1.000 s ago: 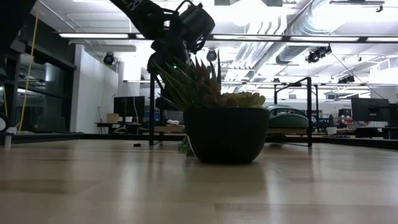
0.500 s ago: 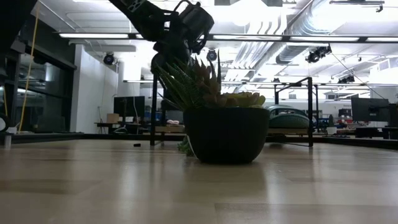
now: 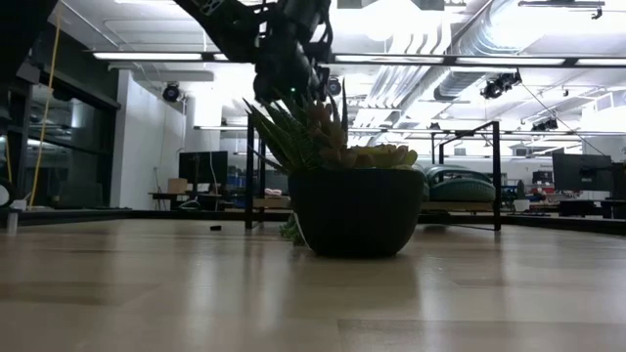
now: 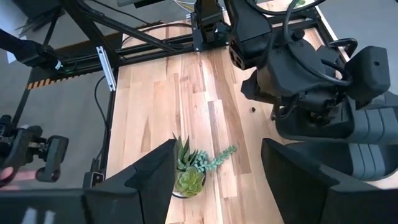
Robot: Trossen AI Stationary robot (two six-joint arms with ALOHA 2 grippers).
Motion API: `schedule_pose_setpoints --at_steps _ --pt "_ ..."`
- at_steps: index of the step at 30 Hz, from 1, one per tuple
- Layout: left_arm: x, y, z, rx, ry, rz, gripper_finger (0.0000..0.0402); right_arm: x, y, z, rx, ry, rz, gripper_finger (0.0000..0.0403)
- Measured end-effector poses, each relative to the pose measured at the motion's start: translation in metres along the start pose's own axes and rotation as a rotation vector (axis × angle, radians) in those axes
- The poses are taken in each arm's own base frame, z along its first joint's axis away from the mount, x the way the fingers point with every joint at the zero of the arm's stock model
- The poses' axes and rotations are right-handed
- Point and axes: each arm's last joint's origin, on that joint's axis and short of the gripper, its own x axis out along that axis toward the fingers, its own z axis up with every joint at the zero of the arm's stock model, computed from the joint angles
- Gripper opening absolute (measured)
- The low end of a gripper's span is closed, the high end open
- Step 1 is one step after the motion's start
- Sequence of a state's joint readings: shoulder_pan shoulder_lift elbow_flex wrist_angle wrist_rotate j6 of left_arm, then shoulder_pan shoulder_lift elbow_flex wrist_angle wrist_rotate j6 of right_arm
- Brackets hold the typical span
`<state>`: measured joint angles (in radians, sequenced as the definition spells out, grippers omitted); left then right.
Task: Pick and place slides into the shelf
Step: Put the black slipper on the shelf
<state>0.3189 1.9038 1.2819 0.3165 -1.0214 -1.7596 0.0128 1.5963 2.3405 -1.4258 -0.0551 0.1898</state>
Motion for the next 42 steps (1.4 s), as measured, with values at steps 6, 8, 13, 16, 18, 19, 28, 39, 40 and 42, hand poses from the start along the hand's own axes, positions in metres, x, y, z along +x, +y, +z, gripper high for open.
schedule_pose_setpoints --at_steps 6,8,13,16,18,19,28,39,40,42 --pt "0.001 0.003 0.002 0.033 -0.028 0.015 0.0232 0.0 0.0 0.0 0.016 0.0 0.0 0.0224" --pt "0.0 0.005 0.002 0.062 -0.035 0.028 0.0232 0.0 0.0 0.0 0.02 0.0 0.001 0.0224" --pt "0.0 0.015 0.003 0.093 0.017 0.105 0.0232 0.0 0.0 0.0 0.022 0.0 0.0 0.0224" --pt "-0.001 0.019 0.004 0.049 0.03 0.145 0.0232 0.0 0.0 0.0 0.022 0.0 0.0 0.0224" --pt "-0.001 0.022 0.006 0.06 0.021 0.169 0.0232 0.0 0.0 0.0 0.023 -0.001 -0.002 0.0224" --pt "-0.001 0.023 0.007 0.064 0.017 0.177 0.0232 0.0 0.0 0.0 0.023 -0.001 -0.004 0.0224" --pt "0.018 0.008 0.015 0.05 0.037 0.227 0.0232 0.0 0.0 0.0 0.038 -0.004 -0.019 0.0224" --pt "0.026 -0.05 0.017 0.209 0.18 0.291 0.0232 0.0 -0.001 0.0 0.03 -0.01 -0.046 0.0224" --pt "0.026 -0.05 0.018 0.214 0.178 0.307 0.0232 0.0 -0.001 0.0 0.03 -0.01 -0.046 0.0224" --pt "0.025 -0.05 0.019 0.216 0.187 0.33 0.0232 0.0 -0.001 0.0 0.035 -0.01 -0.046 0.0224"
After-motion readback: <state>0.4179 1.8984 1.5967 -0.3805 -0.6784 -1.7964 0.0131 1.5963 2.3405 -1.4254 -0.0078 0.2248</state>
